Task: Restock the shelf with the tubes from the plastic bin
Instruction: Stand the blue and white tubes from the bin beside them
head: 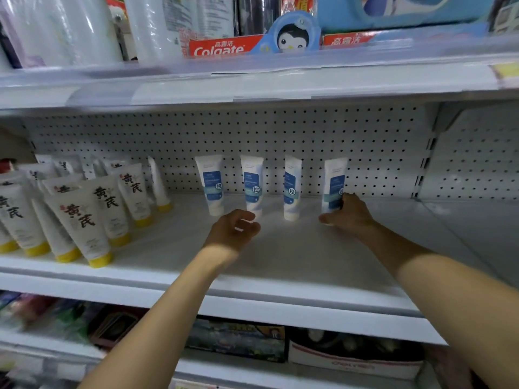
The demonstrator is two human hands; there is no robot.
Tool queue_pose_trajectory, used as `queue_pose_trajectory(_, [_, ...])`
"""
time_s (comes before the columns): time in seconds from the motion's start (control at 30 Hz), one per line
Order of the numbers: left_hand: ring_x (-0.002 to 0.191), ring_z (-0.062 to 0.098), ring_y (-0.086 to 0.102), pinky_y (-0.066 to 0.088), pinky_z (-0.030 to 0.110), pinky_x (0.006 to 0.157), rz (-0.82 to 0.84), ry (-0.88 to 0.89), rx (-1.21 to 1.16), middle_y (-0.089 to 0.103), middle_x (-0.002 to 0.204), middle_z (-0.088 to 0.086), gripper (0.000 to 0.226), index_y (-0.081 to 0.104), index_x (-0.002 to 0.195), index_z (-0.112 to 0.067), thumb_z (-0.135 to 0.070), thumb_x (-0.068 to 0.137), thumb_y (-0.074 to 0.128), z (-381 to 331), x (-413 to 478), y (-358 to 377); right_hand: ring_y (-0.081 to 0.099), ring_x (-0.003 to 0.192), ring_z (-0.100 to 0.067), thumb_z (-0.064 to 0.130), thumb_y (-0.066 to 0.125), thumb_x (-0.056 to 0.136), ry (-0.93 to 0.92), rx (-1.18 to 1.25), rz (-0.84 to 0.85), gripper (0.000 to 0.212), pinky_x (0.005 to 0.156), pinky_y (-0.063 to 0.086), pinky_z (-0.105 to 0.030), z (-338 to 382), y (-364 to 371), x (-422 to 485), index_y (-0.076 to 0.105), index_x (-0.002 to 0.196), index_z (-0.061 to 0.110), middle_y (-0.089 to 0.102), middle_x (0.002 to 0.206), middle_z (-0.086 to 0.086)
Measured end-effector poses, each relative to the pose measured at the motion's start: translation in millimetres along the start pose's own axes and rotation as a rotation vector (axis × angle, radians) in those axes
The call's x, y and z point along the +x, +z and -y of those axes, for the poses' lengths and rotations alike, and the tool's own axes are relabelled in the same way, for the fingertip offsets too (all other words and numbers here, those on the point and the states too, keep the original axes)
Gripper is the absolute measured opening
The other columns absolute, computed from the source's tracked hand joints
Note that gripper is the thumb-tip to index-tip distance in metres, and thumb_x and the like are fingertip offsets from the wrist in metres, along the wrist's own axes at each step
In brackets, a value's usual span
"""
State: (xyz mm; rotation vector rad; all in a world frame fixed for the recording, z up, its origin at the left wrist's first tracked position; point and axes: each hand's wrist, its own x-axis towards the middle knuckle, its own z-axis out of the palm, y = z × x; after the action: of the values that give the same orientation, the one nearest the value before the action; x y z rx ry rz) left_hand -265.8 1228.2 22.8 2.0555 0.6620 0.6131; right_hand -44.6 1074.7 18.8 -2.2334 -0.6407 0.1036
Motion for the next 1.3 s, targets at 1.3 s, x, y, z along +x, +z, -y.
queue_pose_trajectory(1.3, [0.092, 0.016, 0.063, 0.053, 0.039, 0.080, -0.112, -0.088, 0.661, 0.063, 0.107, -0.012, 0.036, 0.055, 0.121, -0.030, -0.046, 0.089, 0.057, 191, -211, -286, 0.054, 0.112, -0.022, 0.038, 0.053, 0.092, -0.716, -0.438, 0.262, 0.037, 0.079, 0.047, -0.036, 239, 235, -291, 0.047, 0.125, 0.024, 0.055, 0.123, 0.002])
